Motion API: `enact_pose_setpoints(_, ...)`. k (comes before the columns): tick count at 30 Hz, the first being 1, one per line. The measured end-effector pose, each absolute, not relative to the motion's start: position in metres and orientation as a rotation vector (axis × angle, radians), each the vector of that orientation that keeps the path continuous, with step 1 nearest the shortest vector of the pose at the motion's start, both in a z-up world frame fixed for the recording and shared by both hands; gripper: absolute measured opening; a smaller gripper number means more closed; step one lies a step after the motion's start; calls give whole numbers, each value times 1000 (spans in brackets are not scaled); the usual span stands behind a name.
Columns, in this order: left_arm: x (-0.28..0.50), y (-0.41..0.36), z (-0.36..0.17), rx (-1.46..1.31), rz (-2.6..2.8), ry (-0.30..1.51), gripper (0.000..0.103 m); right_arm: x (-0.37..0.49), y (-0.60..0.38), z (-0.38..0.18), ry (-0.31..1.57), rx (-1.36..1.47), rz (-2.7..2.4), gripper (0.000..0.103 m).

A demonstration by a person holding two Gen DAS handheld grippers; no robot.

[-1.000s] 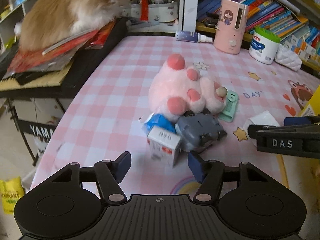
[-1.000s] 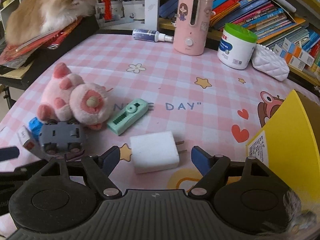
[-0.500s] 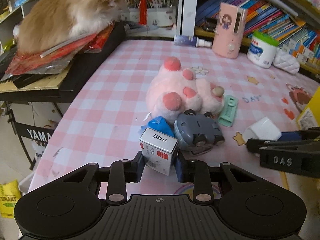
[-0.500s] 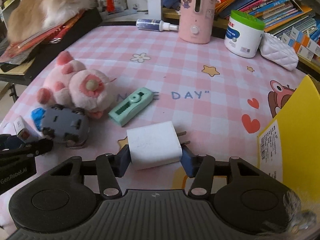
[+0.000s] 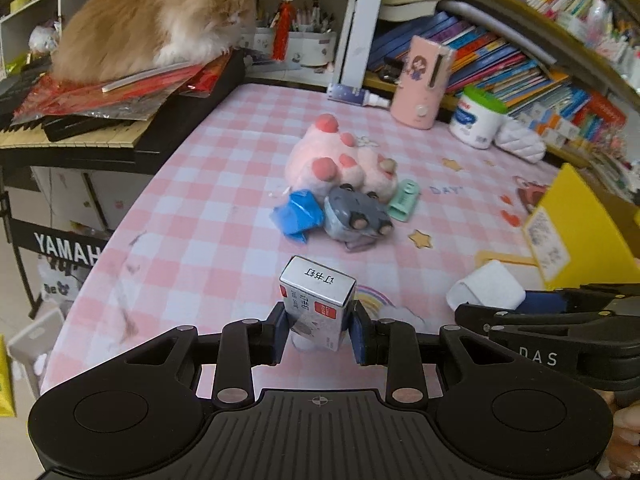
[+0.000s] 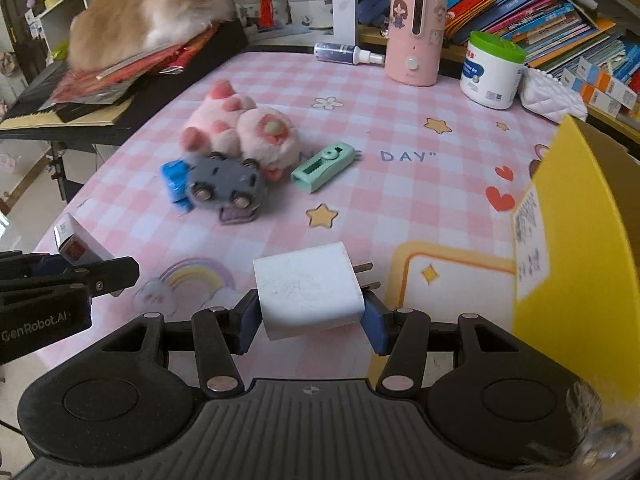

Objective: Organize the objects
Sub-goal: 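Carry the small box and charger plug toward the yellow box with both tools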

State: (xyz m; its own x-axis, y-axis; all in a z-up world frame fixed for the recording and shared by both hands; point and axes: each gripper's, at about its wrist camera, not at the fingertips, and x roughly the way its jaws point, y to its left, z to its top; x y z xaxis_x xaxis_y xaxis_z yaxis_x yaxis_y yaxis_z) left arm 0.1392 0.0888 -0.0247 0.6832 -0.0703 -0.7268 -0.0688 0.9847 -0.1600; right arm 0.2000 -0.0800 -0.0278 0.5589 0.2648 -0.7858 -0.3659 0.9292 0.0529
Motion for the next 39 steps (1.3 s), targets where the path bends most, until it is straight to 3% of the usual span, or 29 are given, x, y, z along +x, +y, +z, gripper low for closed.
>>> enact_pose_setpoints(23, 7, 67, -4, -143, -193, 788, 30, 42, -112, 0, 872, -4, 280, 50)
enact_pose_setpoints(39, -11, -4, -8, -13, -462, 821, 30, -34, -186, -14, 913, 168, 14, 50)
